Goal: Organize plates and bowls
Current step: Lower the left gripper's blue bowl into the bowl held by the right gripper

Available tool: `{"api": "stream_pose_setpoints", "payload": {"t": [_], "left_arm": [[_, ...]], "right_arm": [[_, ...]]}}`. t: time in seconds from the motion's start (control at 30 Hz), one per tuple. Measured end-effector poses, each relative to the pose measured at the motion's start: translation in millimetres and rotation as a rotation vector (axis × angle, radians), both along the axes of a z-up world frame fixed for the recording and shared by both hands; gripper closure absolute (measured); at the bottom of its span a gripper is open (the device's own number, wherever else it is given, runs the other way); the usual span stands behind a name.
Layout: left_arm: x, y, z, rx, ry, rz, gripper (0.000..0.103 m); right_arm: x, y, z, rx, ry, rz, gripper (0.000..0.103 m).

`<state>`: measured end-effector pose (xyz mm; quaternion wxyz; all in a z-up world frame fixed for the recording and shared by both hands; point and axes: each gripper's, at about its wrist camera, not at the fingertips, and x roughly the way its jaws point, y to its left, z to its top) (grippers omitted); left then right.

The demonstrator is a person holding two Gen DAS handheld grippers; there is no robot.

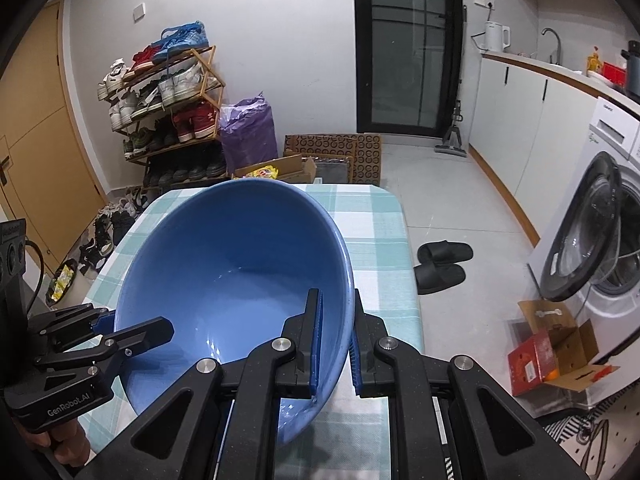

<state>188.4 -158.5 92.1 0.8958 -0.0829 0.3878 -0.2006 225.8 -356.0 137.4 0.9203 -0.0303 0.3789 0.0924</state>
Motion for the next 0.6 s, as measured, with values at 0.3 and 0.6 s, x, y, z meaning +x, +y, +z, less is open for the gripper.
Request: {"api": "stream_pose_setpoints", "payload": {"t": [0.3, 0.6], "left_arm": [[16, 15, -16, 0.018, 0.030, 0.037, 0.076], [30, 18, -36, 0.042, 0.067, 0.041, 0.076]], "right_arm": [[33, 18, -26, 0.008, 0.042, 0.020, 0.091], [49, 23, -57, -0.006, 0.087, 0.016, 0.091]]}}
